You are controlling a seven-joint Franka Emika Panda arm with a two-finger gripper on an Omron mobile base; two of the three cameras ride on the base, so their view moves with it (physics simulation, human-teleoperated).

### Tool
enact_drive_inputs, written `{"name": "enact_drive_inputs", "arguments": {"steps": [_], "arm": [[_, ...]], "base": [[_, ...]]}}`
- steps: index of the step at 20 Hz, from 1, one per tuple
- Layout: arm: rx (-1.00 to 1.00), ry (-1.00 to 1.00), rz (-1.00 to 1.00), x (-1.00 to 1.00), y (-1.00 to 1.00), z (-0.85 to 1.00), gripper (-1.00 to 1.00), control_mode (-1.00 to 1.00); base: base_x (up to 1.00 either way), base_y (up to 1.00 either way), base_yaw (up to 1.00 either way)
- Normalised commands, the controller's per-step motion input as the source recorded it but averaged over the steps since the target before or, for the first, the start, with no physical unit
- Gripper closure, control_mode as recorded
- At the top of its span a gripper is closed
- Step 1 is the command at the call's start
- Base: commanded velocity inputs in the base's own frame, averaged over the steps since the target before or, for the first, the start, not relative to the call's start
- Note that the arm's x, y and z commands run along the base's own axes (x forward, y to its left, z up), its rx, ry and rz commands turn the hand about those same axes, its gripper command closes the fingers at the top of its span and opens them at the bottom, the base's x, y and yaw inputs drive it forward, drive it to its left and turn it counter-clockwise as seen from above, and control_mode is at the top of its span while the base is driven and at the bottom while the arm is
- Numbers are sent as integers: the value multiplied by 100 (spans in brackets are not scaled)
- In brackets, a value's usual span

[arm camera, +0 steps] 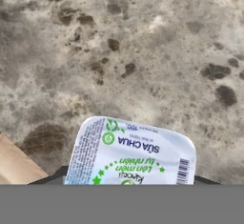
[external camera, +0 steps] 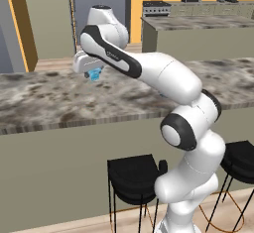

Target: Stack the yogurt containers by placing the smaller containers on top of the larger containers.

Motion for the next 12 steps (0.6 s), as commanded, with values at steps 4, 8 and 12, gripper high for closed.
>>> {"name": "enact_drive_inputs", "arguments": {"steps": [4, 8, 12], "arm": [[0, 0, 0, -19, -36, 23, 100, -100], [0, 0, 0, -26, -35, 24, 100, -100], [0, 0, 0, -26, -35, 25, 100, -100]], "base": [[0, 0, 0], [0, 0, 0], [0, 0, 0]]}}
